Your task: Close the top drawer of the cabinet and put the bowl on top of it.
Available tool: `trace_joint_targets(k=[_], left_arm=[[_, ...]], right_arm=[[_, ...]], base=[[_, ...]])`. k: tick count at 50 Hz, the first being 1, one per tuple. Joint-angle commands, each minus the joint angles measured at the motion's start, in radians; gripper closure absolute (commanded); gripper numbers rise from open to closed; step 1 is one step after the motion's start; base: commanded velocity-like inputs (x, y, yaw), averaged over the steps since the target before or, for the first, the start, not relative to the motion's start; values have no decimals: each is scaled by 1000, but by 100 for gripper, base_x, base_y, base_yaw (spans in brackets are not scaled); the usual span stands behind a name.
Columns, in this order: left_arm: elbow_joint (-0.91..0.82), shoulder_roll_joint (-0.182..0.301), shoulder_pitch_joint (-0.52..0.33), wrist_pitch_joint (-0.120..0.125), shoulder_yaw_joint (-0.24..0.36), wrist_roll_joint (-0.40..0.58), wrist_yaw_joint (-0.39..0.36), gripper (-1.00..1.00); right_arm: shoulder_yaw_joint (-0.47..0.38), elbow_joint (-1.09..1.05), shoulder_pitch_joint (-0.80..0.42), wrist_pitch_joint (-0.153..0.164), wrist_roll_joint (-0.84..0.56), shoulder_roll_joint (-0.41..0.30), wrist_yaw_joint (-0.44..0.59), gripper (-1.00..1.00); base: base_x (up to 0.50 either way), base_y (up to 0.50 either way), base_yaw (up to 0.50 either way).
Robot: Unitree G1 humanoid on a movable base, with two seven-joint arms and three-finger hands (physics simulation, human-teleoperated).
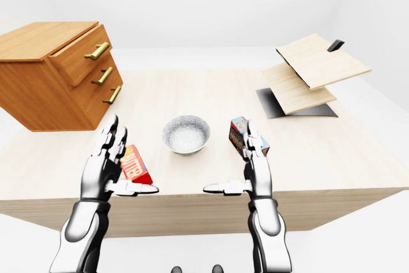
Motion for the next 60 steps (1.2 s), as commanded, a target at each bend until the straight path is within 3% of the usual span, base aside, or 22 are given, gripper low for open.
trace_joint_targets(k=[1,15,36,60], left_arm=[[-156,-2,50,0,5,-3,-14,-100],[-158,-5,84,0,-5,0,-20,-100],[-212,1,140,0,-22,5,-25,-100],[-181,0,132,0,-10,1,-30,-100]], right_arm=[[-1,-168,60,25,14,4,6,-100],[5,-294,130,25,42,8,25,-100],[4,-314,153,25,45,11,34,-100],[-4,-333,141,25,48,9,27,-100]], base=[[0,0,0],[0,0,0],[0,0,0],[0,0,0]])
